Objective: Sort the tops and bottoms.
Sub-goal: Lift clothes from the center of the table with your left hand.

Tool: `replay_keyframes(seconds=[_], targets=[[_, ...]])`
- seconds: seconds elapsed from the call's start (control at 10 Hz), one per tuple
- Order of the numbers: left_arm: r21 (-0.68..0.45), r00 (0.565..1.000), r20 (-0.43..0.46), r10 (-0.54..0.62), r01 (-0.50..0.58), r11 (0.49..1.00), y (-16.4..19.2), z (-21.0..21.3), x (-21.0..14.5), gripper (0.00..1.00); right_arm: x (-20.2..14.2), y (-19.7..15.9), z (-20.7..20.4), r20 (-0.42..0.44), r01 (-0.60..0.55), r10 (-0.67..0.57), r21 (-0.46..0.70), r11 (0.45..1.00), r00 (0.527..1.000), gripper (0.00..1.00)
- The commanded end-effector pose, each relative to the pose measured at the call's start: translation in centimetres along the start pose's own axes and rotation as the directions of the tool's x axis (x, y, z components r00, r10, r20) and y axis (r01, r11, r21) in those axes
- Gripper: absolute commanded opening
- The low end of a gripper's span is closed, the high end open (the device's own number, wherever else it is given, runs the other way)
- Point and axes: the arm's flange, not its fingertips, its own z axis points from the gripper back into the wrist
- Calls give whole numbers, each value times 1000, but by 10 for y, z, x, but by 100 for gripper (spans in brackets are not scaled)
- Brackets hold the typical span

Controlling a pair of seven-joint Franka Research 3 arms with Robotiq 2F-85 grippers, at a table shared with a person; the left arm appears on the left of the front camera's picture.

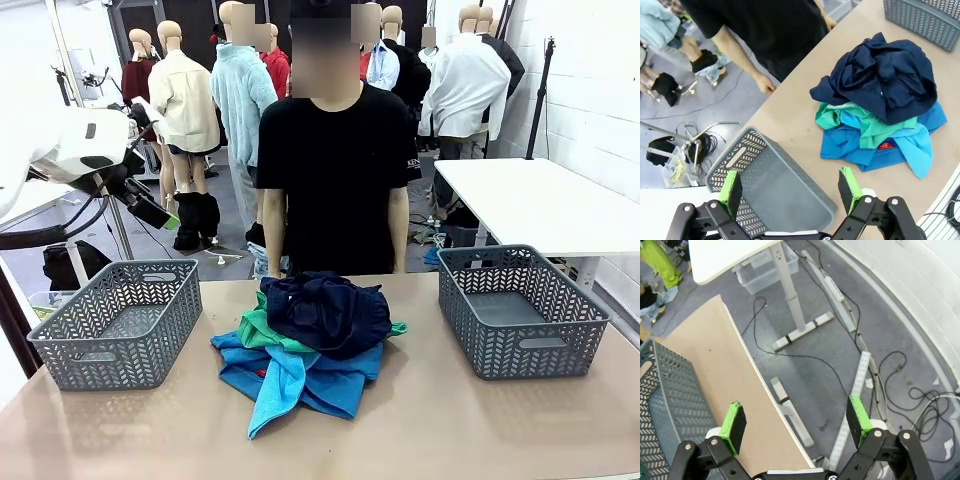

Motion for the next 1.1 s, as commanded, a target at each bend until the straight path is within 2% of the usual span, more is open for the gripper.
replay_keyframes(seconds=[0.0, 0.2, 0.3, 0.5, 0.6, 0.8, 1.0], targets=[[-79, 998, 48, -45, 49, 996, 1, -15, 13, 100, 0, 1, 2, -5, -7, 7, -6, 1000, 1000, 100], [-258, 983, 127, -134, 163, 952, -7, -46, 52, 100, 0, 1, 2, -5, -7, 7, -6, 1000, 1000, 100], [-351, 974, 141, -175, 215, 911, -9, -70, 74, 100, 0, 1, 2, -5, -7, 7, -6, 1000, 1000, 100], [-468, 951, 120, -284, 306, 829, -24, -121, 110, 100, 0, 1, 2, -5, -7, 7, -6, 1000, 1000, 100], [-528, 939, 80, -336, 326, 784, -35, -146, 118, 100, 0, 1, 2, -5, -7, 7, -6, 1000, 1000, 100], [-602, 906, 64, -419, 370, 707, -57, -186, 122, 100, 0, 1, 2, -5, -7, 7, -6, 1000, 1000, 100], [-633, 884, 52, -464, 388, 669, -67, -214, 116, 100, 0, 1, 2, -5, -7, 7, -6, 1000, 1000, 100]])
